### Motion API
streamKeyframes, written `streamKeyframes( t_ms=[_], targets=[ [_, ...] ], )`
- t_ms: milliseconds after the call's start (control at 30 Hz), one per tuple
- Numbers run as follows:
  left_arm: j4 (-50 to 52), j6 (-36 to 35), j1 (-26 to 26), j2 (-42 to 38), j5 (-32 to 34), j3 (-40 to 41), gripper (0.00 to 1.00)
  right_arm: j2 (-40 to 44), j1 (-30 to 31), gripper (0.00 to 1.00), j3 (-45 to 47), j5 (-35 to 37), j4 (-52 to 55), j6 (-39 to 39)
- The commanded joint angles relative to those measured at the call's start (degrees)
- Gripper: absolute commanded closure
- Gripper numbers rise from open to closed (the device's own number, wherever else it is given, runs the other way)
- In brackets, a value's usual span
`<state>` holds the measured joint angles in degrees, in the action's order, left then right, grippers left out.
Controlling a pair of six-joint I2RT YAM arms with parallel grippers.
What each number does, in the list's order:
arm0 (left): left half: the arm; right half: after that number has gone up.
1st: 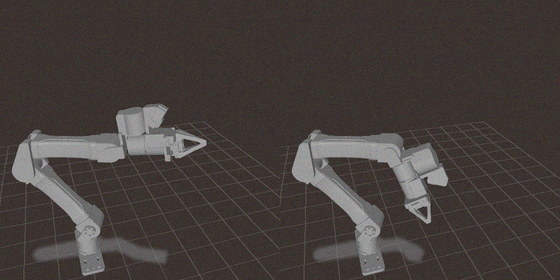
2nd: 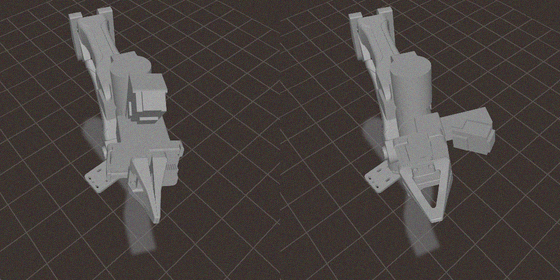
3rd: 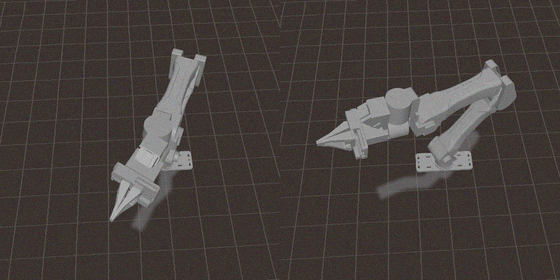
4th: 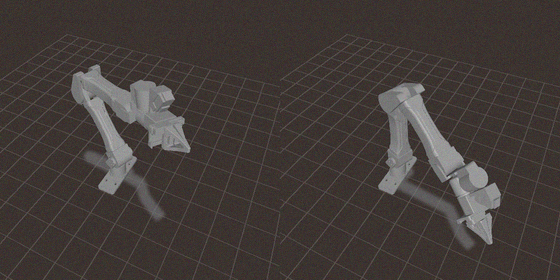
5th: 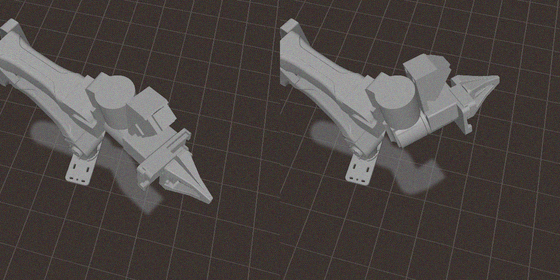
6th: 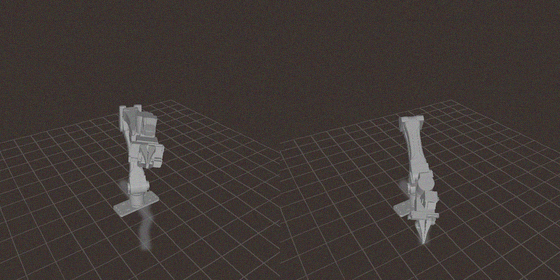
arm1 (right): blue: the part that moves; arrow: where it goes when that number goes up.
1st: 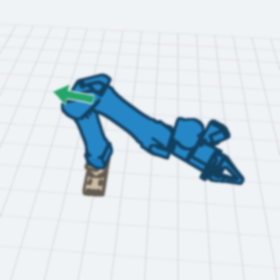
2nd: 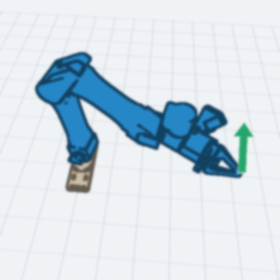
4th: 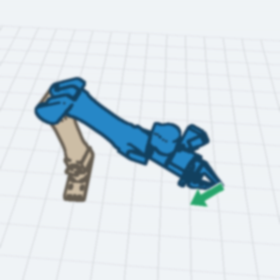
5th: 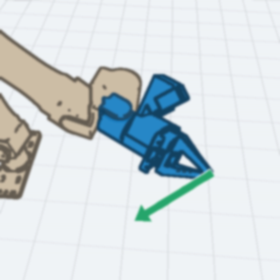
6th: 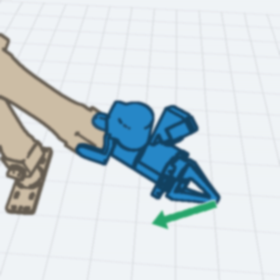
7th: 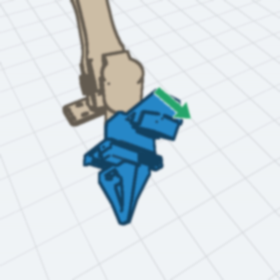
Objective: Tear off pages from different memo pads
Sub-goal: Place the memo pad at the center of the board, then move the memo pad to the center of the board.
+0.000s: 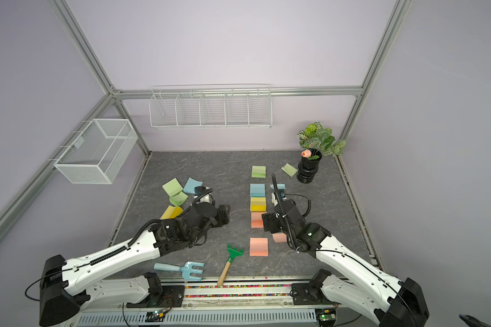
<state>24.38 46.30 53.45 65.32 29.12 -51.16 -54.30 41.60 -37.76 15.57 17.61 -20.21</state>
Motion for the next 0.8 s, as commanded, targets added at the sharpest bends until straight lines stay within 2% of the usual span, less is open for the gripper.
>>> streamKeyframes(
  t_ms=[0,100,200,300,367,500,633,767],
  targets=[
    [-0.20,-4.38,-9.81,1.86,2.04,1.91,0.15,-0.70,-0.33,0.11,3.24,0.38,-9.11,4.59],
    [-3.06,-7.52,-18.04,8.19,0.07,-0.79,0.11,-2.28,-0.30,0.11,4.56,0.10,-12.39,4.57],
    [-4.33,-9.95,-27.12,16.96,-7.04,-5.81,0.08,-1.92,-0.25,0.11,7.81,-1.53,-17.06,4.77],
    [-1.40,-11.56,-34.44,27.21,-12.23,-14.16,0.01,-1.68,-0.25,0.11,10.01,-2.10,-19.89,4.71],
    [2.07,-13.27,-37.90,33.79,-14.78,-21.56,0.01,-2.20,-0.26,0.11,10.70,-2.23,-20.84,4.85],
    [4.17,-14.75,-42.36,45.17,-20.53,-30.55,0.07,-4.06,-0.26,0.11,10.46,-2.56,-20.54,4.87],
    [8.70,-18.11,-42.99,55.20,-22.07,-40.46,0.14,-4.82,-0.21,0.11,9.73,-1.66,-19.14,4.29],
    [9.23,-18.89,-42.92,58.92,-22.11,-42.33,0.19,-5.26,-0.23,0.11,9.46,-1.80,-18.74,3.99]
  ],
)
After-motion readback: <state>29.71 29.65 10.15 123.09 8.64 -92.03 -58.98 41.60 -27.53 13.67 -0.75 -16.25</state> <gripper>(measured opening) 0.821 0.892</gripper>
